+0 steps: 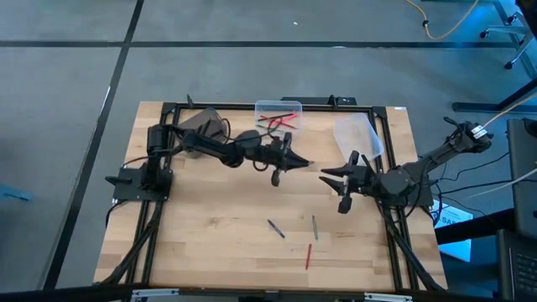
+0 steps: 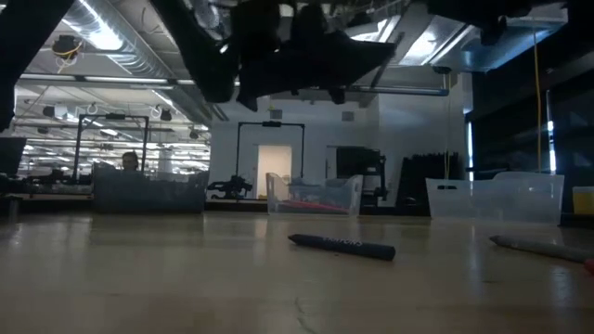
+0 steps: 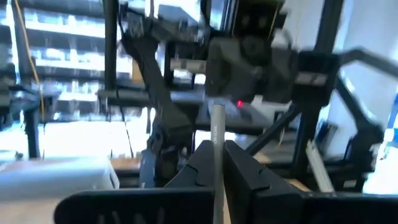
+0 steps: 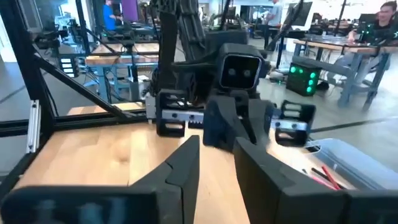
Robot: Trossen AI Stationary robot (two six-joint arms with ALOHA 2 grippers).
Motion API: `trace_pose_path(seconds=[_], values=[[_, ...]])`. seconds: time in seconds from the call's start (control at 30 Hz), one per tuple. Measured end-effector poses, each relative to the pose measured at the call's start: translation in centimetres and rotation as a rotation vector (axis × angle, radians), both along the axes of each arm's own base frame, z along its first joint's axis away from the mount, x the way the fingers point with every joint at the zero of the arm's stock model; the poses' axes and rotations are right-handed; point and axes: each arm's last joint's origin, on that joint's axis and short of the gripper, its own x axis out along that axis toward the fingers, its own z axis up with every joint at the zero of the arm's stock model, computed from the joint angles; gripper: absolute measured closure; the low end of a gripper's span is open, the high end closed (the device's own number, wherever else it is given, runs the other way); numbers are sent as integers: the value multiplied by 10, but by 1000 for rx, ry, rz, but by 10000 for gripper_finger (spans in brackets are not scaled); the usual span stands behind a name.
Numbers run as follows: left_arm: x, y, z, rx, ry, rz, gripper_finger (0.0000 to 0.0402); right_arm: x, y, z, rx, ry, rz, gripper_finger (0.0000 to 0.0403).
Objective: Sort crayons/erasers/pens/pencils in bins
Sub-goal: Put the left gray crayon into the right transparent bin
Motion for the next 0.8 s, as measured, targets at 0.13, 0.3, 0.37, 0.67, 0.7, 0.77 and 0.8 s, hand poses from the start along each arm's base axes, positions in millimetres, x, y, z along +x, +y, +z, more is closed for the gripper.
trace_pose_path(seconds=[0.13, 0.3, 0.37, 0.67, 0.7, 0.77, 0.8], values=[[-17, 4, -2, -61, -118, -9, 399, 7, -2, -5, -14, 25, -29, 264], [-25, 1, -5, -80, -154, -20, 396, 26, -10, -10, -18, -7, -70, 215], [-24, -3, -5, -78, -153, -35, 398, 34, -13, -9, -22, -45, -70, 204], [-24, -5, -5, -66, -152, -57, 396, 52, -22, -12, -53, -113, 9, 199], [-24, -5, -5, -66, -152, -57, 397, 53, -23, -12, -43, -116, 21, 200], [-24, -6, -5, -65, -152, -61, 399, 54, -25, -13, -37, -116, 27, 206], [-24, -6, -5, -61, -153, -72, 399, 55, -26, -13, -38, -113, 23, 212]])
